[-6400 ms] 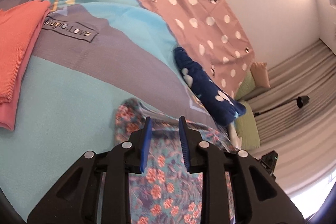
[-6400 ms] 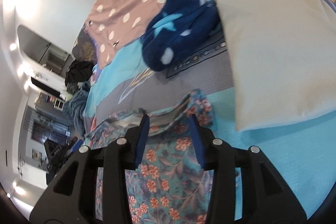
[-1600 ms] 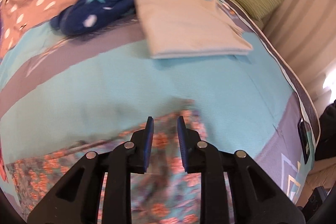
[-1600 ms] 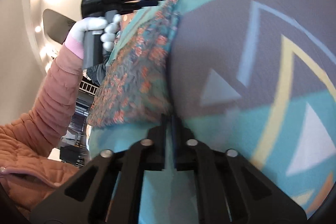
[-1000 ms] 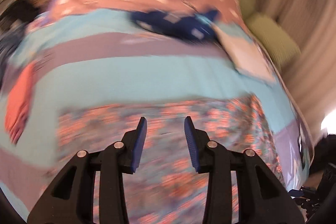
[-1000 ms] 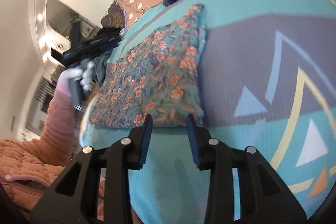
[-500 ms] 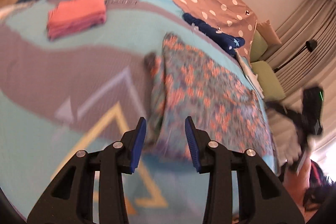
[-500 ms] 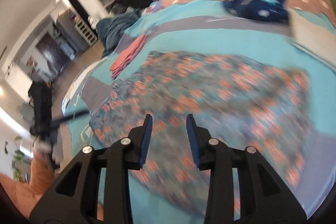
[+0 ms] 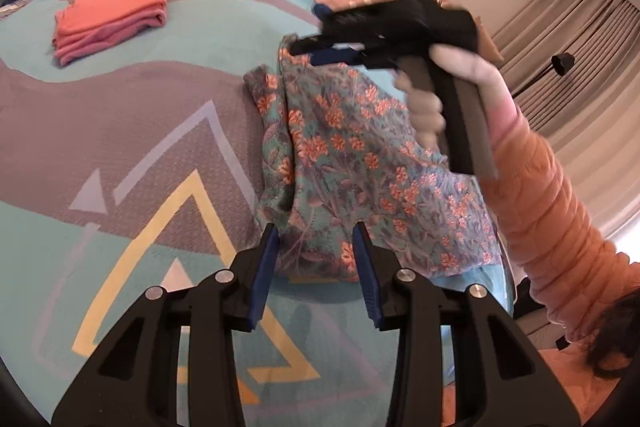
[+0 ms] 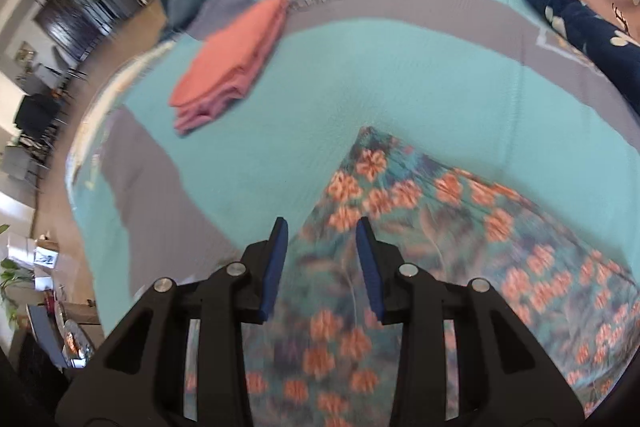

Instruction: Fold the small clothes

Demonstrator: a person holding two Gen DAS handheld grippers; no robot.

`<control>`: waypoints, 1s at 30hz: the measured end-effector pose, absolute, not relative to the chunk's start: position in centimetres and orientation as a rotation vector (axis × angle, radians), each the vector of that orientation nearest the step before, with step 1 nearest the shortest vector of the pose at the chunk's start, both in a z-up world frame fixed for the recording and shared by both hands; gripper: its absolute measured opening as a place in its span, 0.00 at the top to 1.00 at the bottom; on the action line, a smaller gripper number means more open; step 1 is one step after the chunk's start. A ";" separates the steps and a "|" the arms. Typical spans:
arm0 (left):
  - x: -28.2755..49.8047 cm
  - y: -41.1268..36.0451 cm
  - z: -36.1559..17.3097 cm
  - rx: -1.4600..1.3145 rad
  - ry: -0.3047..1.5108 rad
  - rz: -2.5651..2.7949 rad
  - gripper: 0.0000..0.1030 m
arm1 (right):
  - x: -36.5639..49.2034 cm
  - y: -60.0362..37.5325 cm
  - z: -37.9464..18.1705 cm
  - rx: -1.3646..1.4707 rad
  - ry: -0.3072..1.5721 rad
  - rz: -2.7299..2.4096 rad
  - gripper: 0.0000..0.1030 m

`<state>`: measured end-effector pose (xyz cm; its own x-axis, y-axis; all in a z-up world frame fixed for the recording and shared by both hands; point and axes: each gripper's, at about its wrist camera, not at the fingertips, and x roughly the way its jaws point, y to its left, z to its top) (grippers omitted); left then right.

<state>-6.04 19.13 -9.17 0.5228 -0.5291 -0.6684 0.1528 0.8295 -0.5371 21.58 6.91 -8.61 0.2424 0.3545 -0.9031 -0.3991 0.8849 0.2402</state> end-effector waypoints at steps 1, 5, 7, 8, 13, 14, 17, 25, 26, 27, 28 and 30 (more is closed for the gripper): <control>-5.8 19.1 -9.4 -0.444 0.951 -0.422 0.68 | 21.9 7.4 -9.0 -0.051 1.230 0.497 0.65; -5.6 19.4 -9.9 -0.436 0.960 -0.409 0.94 | 22.8 8.5 -9.8 -0.072 1.226 0.440 0.62; -6.1 19.6 -9.7 -0.447 0.941 -0.412 0.96 | 22.9 9.0 -9.9 -0.088 1.231 0.423 0.58; -6.5 19.6 -9.3 -0.442 0.924 -0.419 0.97 | 23.1 9.7 -10.1 -0.114 1.233 0.411 0.58; -7.3 19.4 -8.3 -0.435 0.902 -0.427 0.97 | 23.3 11.2 -10.0 -0.243 1.193 0.354 0.97; -7.3 19.6 -8.5 -0.454 0.911 -0.428 0.97 | 23.2 11.0 -9.0 -0.210 1.164 0.375 0.97; -8.2 20.2 -8.7 -0.482 0.920 -0.430 0.98 | 22.1 10.2 -5.8 -0.123 1.084 0.448 0.97; -9.8 21.8 -10.0 -0.503 0.933 -0.390 1.00 | 22.1 10.8 -8.4 -0.184 1.152 0.521 0.69; -10.1 22.1 -10.0 -0.517 0.921 -0.402 1.00 | 22.0 10.5 -8.1 -0.162 1.153 0.533 0.68; -10.2 22.2 -9.8 -0.522 0.912 -0.407 0.99 | 21.7 10.5 -7.8 -0.159 1.155 0.540 0.67; -10.4 22.3 -9.7 -0.522 0.907 -0.409 0.93 | 21.3 10.5 -7.3 -0.169 1.162 0.554 0.62; -10.4 22.4 -9.7 -0.520 0.910 -0.416 0.78 | 20.2 11.0 -6.8 -0.205 1.173 0.589 0.56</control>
